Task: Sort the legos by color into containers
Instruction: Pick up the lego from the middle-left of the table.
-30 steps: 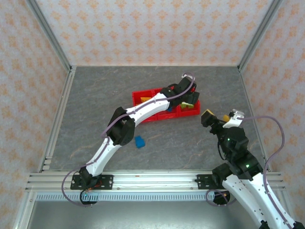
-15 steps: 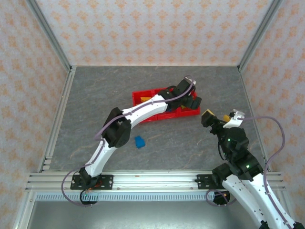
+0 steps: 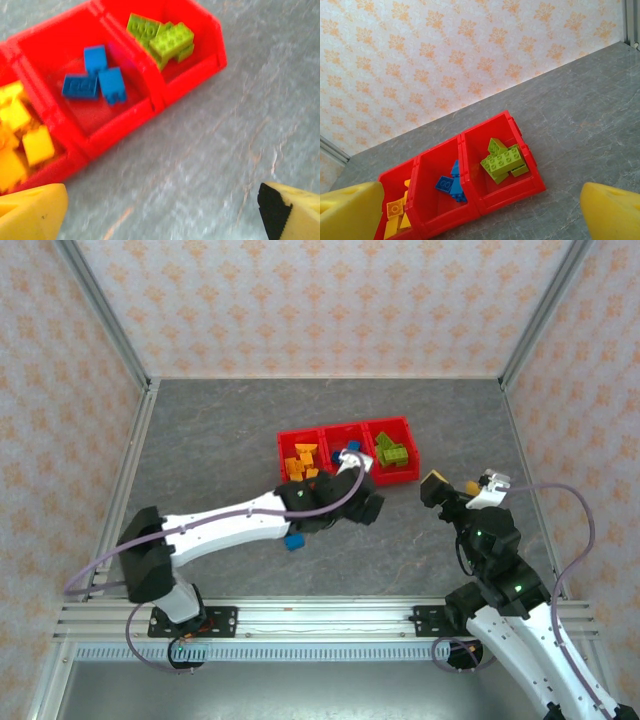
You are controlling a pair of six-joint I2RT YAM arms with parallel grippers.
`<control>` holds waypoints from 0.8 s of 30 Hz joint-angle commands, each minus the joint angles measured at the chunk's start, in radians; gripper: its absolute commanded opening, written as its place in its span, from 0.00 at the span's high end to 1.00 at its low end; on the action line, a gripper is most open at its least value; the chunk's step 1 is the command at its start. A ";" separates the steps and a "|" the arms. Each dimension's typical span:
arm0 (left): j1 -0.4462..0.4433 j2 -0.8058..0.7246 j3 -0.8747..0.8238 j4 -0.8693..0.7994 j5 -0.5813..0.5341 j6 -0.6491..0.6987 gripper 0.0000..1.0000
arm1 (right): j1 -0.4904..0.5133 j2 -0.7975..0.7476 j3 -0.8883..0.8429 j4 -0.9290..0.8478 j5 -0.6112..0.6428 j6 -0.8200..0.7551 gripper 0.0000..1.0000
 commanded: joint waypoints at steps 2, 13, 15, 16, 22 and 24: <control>0.000 -0.127 -0.145 -0.160 -0.080 -0.235 0.01 | 0.007 -0.001 -0.008 0.035 -0.011 -0.013 0.00; -0.001 -0.321 -0.467 -0.160 0.046 -0.337 0.01 | 0.007 0.005 -0.008 0.031 -0.005 -0.013 0.00; 0.000 -0.331 -0.480 -0.182 0.042 -0.373 0.03 | 0.007 0.009 -0.008 0.033 -0.005 -0.011 0.00; 0.000 -0.333 -0.486 -0.194 0.042 -0.390 0.04 | 0.007 0.010 -0.008 0.032 -0.003 -0.011 0.00; 0.000 -0.307 -0.514 -0.174 0.061 -0.425 0.06 | 0.007 0.012 -0.009 0.033 -0.008 -0.008 0.00; 0.002 -0.291 -0.520 -0.154 0.060 -0.443 0.03 | 0.007 0.012 -0.008 0.033 -0.011 -0.009 0.00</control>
